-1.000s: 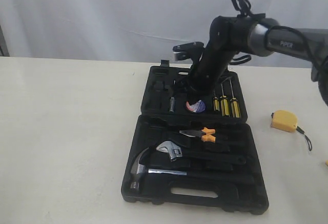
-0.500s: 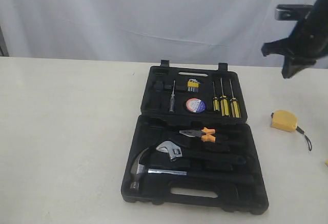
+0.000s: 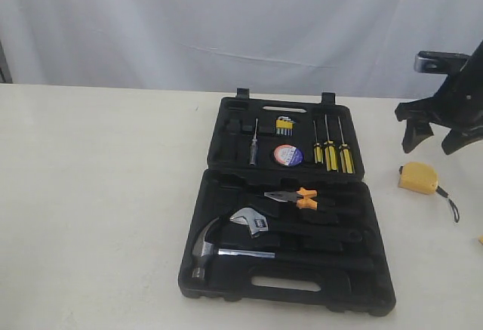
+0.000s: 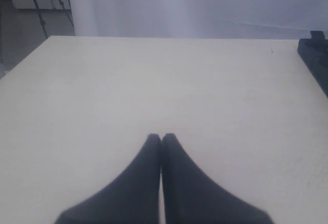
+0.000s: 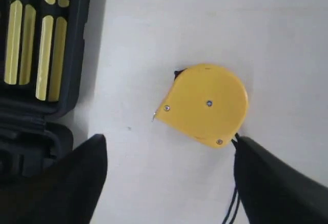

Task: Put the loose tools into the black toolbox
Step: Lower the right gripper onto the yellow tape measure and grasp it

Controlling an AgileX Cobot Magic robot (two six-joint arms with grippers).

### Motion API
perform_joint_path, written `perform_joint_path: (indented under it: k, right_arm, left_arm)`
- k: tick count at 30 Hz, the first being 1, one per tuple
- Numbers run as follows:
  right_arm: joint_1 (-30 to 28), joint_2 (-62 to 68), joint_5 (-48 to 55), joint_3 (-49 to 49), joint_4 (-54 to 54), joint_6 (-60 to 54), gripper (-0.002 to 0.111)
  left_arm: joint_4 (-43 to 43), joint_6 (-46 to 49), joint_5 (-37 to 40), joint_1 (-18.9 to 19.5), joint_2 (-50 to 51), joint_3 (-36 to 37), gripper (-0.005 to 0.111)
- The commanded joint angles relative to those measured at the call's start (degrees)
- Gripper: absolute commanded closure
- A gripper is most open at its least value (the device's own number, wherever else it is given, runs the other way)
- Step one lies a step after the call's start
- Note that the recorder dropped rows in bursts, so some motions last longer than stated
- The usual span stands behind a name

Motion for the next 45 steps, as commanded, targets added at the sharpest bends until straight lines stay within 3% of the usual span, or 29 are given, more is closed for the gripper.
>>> perform_joint_path:
  k: [1,9,15,21,45]
  right_arm:
    - [1.48,1.63,-1.08,0.10,-1.36,3.28,0.042]
    - [6.83,4.28,-3.50,0.10,-18.27,15.21,0.046]
    - [10.03,6.69,-5.59,0.10,-18.94,15.86,0.046]
    - [11.05,9.75,-5.15,0.10,-27.76,23.74,0.046]
    - [10.91,7.59,-1.98,0.10,-28.50,22.74,0.050]
  left_arm:
    - [0.00,-0.12,-0.51,-0.25,-0.07,0.05,0.107]
    - [0.00,-0.12,-0.51,-0.25,-0.07,0.05,0.107]
    - [0.00,-0.12,-0.51,-0.25,-0.07,0.05,0.107]
    - [0.00,-0.12,-0.51,-0.25,-0.07,0.05,0.107]
    - [0.00,-0.12,-0.51,-0.25,-0.07,0.05,0.107]
